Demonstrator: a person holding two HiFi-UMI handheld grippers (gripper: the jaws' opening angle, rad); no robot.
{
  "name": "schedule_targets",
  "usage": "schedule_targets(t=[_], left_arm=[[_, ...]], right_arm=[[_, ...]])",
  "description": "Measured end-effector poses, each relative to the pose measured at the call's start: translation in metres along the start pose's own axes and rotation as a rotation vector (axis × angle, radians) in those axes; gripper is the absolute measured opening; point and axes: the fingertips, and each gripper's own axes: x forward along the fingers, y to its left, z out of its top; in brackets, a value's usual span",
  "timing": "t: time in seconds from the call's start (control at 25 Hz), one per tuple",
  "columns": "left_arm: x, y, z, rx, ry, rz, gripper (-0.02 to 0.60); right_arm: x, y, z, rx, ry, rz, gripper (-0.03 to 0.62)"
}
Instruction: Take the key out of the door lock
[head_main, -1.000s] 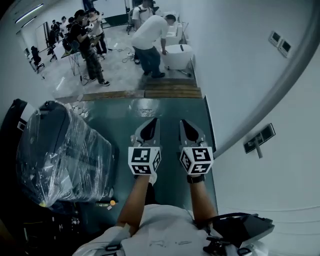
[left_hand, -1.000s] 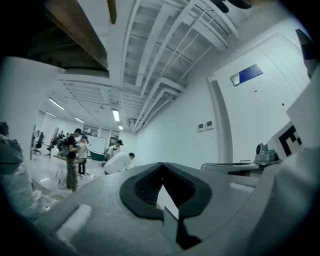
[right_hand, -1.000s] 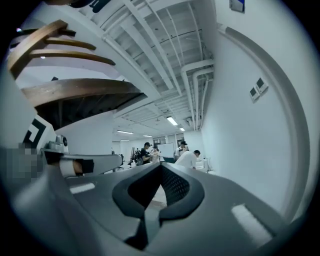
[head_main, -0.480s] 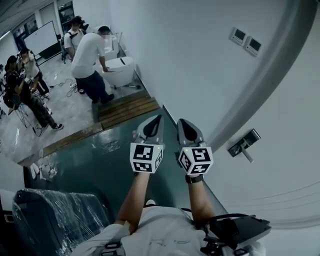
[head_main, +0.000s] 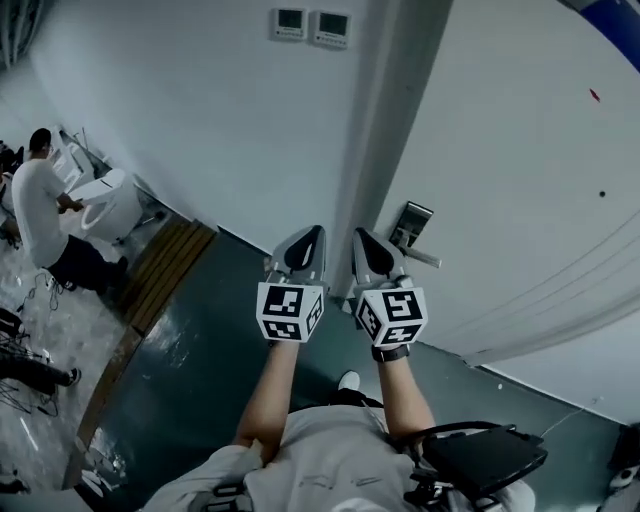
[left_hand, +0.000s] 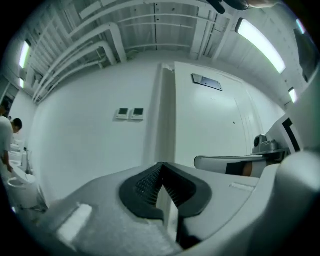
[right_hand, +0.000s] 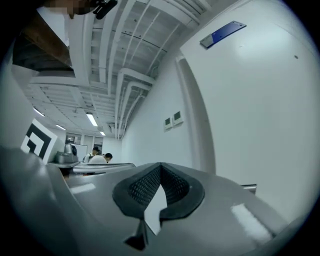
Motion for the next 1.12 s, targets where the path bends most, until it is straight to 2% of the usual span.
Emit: schedule_targets(t=[0.2, 0.32, 0.44, 0.56, 0.76, 0.8, 0.96, 1.12], left_arm=[[0.084, -0.065, -0.003, 0.011, 0.001, -0.153, 0.002], [0.121, -0.093, 0.0, 0.028, -0.005, -0.208, 0.002], [0.148, -0.101, -0.007, 0.028, 0.001, -0.226, 0.002], [0.169, -0.096, -0.012, 0.039, 0.006, -0.229, 0.002], [0.194, -0.082, -0.008, 0.063, -0.001, -0.243, 0.011], [0.197, -0.08, -0.009, 0.065, 0.003, -0.26, 0.088], [0.21, -0.081, -0.019, 0.045, 0.027, -0.371, 0.152], [0.222, -0.08, -0.026, 0.012, 0.033, -0.423, 0.175]], right_arm=[[-0.019, -0.103, 0.015, 0.001, -0.044, -0.164, 0.003], [-0.03, -0.152, 0.024, 0.002, -0.068, -0.24, 0.003], [-0.032, -0.184, 0.014, 0.003, -0.041, -0.303, 0.003], [-0.032, -0.199, 0.005, 0.023, -0.028, -0.347, 0.003], [-0.027, -0.207, 0.015, 0.012, -0.052, -0.419, 0.003], [-0.025, -0.205, 0.015, 0.01, -0.053, -0.429, 0.003], [-0.018, -0.202, 0.007, -0.005, -0.027, -0.467, 0.003], [-0.022, -0.202, 0.0, -0.011, -0.004, -0.508, 0.003]])
